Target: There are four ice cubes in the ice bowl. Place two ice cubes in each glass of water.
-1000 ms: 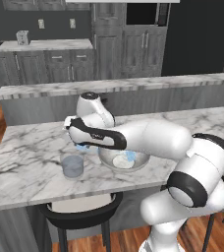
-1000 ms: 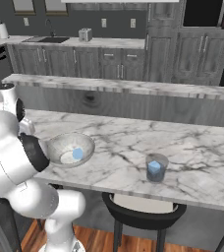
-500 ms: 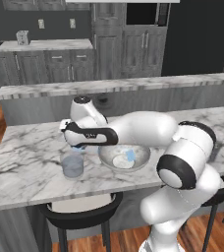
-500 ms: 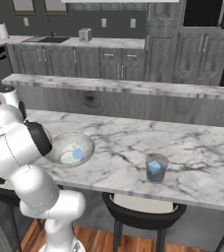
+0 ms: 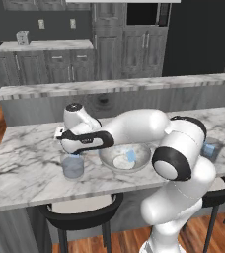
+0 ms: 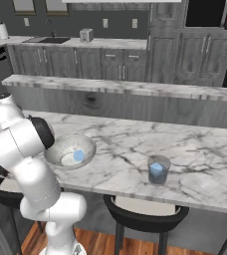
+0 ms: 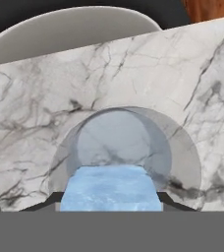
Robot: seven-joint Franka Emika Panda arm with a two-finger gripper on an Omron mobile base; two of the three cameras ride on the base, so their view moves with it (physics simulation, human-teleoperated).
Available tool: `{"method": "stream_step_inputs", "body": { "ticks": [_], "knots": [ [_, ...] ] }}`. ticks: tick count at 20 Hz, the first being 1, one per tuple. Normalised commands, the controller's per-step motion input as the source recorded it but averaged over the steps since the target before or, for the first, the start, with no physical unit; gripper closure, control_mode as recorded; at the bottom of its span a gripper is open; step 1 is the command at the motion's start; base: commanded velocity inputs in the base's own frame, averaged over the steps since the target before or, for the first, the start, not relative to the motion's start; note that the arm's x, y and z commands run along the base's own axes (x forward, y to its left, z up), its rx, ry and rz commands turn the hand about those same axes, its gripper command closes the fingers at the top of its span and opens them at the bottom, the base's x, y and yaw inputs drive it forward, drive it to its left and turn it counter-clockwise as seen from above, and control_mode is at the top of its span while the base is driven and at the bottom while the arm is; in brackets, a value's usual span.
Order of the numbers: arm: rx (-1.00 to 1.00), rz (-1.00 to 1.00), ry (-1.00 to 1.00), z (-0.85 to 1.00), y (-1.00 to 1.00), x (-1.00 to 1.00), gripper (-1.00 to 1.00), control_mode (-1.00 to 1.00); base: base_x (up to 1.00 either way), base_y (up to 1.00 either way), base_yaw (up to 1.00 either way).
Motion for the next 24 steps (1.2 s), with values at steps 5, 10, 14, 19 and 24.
{"method": "stream_step_inputs", "body": {
  "ticks": [5, 10, 14, 19, 24],
  "knots": [
    [-0.04, 0.0, 0.0, -0.34, 0.03, 0.01, 1.0, -1.0, 0.0, 0.0, 0.0],
    [-0.04, 0.0, 0.0, -0.14, 0.22, 0.16, 1.0, -1.0, 0.0, 0.0, 0.0],
    [-0.03, 0.0, 0.0, -0.03, 0.17, 0.19, 1.0, -1.0, 0.0, 0.0, 0.0],
    [-0.02, 0.0, 0.0, -0.07, 0.06, 0.18, 1.0, -1.0, 0.0, 0.0, 0.0],
    [-0.02, 0.0, 0.0, -0.18, 0.0, 0.21, 1.0, -1.0, 0.0, 0.0, 0.0]
  ]
}}
